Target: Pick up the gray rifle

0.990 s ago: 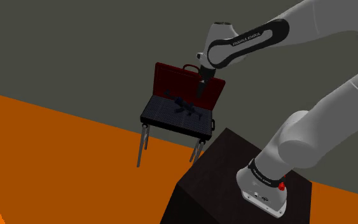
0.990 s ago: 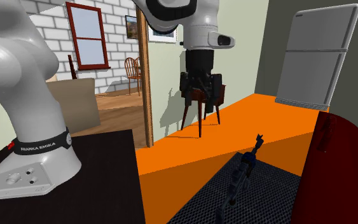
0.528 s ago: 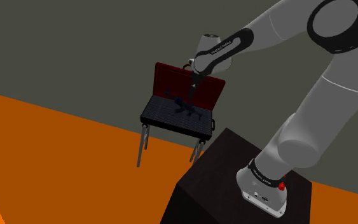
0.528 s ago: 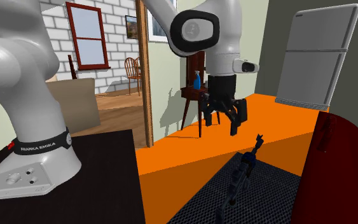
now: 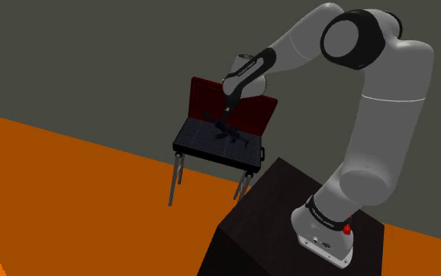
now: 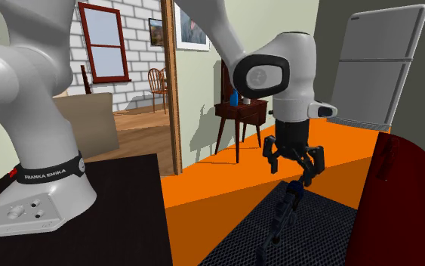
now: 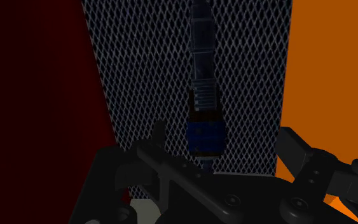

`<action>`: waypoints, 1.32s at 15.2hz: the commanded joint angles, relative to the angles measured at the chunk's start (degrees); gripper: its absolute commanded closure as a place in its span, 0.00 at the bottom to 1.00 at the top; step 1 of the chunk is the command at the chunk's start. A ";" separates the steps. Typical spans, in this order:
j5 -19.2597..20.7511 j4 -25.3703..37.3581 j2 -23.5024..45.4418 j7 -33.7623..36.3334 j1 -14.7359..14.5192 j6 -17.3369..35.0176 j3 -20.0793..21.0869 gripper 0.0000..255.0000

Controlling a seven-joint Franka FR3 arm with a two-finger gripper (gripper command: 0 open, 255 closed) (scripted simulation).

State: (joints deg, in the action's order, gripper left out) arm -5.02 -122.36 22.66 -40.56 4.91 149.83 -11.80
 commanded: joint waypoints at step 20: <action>-2.20 3.06 7.48 -2.07 1.87 4.74 1.78 1.00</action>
State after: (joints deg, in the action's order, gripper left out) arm -7.22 -119.38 30.06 -42.62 6.74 154.60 -9.99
